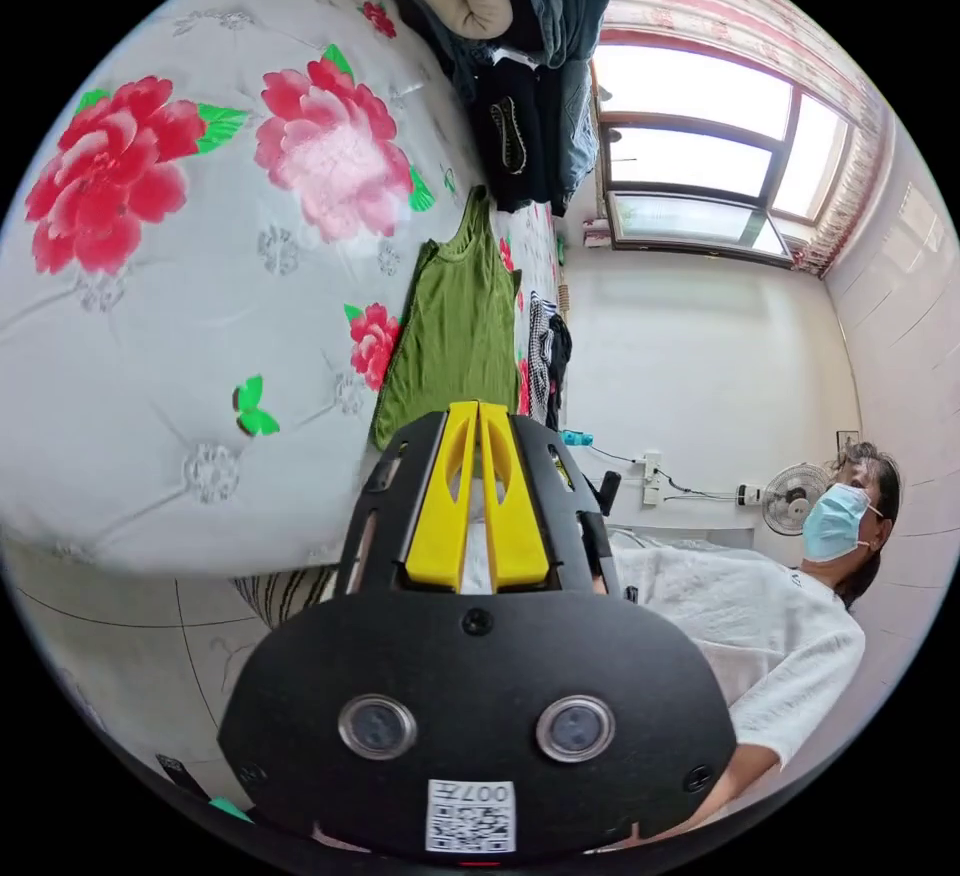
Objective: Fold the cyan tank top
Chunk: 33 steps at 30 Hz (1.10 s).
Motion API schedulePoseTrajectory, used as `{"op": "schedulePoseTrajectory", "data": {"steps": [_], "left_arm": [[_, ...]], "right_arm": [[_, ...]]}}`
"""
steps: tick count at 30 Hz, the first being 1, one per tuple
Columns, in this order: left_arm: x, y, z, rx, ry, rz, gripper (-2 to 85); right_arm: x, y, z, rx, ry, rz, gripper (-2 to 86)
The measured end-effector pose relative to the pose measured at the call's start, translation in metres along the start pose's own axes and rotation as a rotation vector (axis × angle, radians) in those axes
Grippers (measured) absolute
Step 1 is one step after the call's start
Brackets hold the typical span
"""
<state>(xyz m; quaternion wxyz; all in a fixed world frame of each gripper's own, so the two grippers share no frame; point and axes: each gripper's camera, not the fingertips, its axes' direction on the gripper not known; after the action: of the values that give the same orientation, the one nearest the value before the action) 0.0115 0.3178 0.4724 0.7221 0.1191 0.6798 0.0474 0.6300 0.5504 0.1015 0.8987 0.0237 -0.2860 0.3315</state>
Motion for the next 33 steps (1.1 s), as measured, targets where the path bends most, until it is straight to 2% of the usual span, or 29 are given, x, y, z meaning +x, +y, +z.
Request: {"op": "schedulePoseTrajectory", "data": {"steps": [6,8,12,20,22,24,28,33], "left_arm": [[-0.006,-0.096,0.055,0.12,-0.083,-0.179,3.2],[-0.004,-0.109,0.067,0.109,-0.174,-0.204,5.4],[0.02,-0.104,0.083,-0.003,-0.291,-0.034,5.8],[0.051,-0.051,0.15,-0.25,-0.558,0.255,8.3],[0.052,-0.048,0.168,-0.293,-0.622,0.284,7.3],[0.052,-0.047,0.177,-0.292,-0.695,0.312,0.8],[0.05,-0.057,0.17,-0.298,-0.631,0.284,-0.7],[0.091,-0.049,0.123,-0.256,-0.446,0.378,-0.9]], "right_arm": [[0.013,-0.095,0.042,-0.007,0.118,0.156,1.7],[0.01,-0.105,0.056,-0.036,0.191,0.17,2.1],[0.002,-0.087,0.063,-0.052,0.258,0.138,3.1],[0.008,-0.033,0.078,-0.117,0.147,0.134,3.0],[0.004,-0.032,0.09,-0.147,0.137,0.111,2.6],[-0.003,-0.032,0.096,-0.155,0.241,0.095,1.4],[-0.003,-0.039,0.085,-0.193,0.166,0.083,0.1],[-0.035,-0.043,-0.005,0.028,-0.017,-0.051,-0.2]]}}
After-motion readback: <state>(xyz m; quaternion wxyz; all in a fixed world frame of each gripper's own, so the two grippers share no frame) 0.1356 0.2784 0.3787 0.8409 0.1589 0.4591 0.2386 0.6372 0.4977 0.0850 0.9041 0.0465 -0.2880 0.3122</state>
